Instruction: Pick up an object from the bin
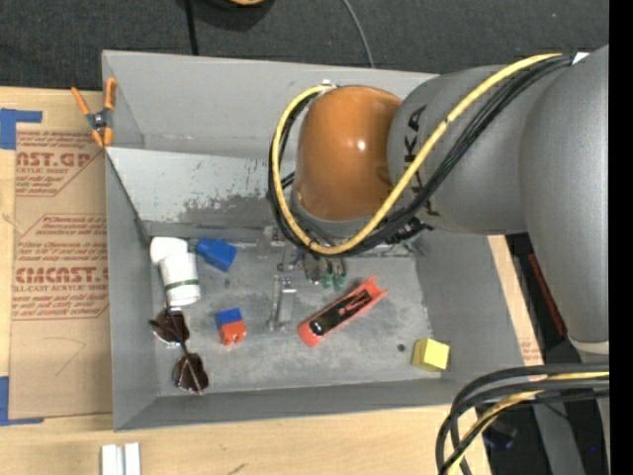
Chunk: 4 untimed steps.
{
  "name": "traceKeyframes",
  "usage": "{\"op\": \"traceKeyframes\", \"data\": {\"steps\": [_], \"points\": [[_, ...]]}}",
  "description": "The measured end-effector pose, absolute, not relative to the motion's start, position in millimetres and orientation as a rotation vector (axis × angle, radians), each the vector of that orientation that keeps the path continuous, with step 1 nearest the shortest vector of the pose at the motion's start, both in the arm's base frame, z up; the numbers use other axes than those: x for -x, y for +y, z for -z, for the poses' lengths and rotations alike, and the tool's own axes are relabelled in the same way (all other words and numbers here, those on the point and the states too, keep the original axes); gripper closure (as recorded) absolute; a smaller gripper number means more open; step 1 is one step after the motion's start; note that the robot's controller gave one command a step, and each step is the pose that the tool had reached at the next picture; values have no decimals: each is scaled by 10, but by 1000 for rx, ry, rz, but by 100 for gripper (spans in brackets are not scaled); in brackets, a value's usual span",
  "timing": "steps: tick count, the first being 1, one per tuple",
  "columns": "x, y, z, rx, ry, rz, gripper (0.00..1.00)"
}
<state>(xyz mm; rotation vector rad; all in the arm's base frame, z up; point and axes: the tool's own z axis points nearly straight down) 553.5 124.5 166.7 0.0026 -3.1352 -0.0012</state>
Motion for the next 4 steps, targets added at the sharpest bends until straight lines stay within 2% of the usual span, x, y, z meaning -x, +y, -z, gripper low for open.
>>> {"op": "traceKeyframes", "data": {"steps": [1, 2, 3, 4], "points": [[-5552, 1240, -1713, -2, -3142, 2, 0], [-5561, 1129, -1291, 5, -3142, 5, 0], [-5495, 954, -1004, -52, -3141, 3, 0], [-5467, 688, -1030, 118, -3138, 6, 0]]}}
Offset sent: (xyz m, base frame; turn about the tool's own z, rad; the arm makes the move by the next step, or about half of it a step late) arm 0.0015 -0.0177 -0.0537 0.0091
